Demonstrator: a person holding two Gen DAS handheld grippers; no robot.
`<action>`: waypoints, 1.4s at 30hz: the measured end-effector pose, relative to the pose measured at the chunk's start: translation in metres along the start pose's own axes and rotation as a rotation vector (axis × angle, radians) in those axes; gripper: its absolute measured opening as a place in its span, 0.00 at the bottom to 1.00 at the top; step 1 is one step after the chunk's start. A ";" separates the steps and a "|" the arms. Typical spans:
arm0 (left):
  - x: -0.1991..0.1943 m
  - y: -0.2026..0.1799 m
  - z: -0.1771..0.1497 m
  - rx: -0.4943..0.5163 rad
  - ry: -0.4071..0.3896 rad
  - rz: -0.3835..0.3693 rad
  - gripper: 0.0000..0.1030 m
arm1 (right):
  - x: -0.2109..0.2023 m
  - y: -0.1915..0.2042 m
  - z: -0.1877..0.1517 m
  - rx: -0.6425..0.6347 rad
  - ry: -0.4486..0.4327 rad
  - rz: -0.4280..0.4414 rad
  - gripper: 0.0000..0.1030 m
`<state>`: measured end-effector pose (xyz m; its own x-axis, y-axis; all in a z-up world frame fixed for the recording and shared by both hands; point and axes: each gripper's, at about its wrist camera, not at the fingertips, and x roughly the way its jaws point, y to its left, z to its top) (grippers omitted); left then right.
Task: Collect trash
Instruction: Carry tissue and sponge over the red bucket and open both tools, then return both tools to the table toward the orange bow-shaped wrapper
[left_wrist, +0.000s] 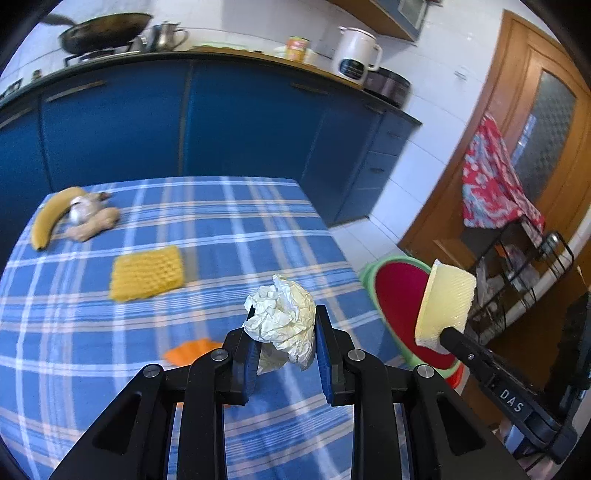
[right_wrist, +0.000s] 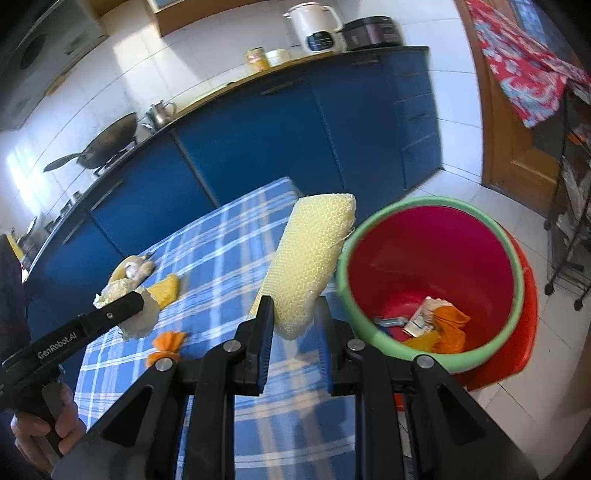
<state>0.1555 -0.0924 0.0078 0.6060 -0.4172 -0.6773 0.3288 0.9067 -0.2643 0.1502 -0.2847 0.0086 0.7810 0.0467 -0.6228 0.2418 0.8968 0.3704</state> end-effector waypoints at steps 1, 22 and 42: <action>0.003 -0.005 0.001 0.011 0.003 -0.007 0.26 | 0.000 -0.007 0.000 0.010 0.000 -0.009 0.24; 0.097 -0.118 -0.001 0.212 0.134 -0.179 0.27 | 0.005 -0.129 -0.003 0.218 0.022 -0.167 0.27; 0.115 -0.142 -0.008 0.237 0.153 -0.166 0.51 | -0.005 -0.154 -0.011 0.253 -0.018 -0.181 0.31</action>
<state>0.1727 -0.2682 -0.0380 0.4197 -0.5277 -0.7385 0.5843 0.7797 -0.2252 0.1025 -0.4182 -0.0524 0.7213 -0.1137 -0.6832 0.5120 0.7519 0.4154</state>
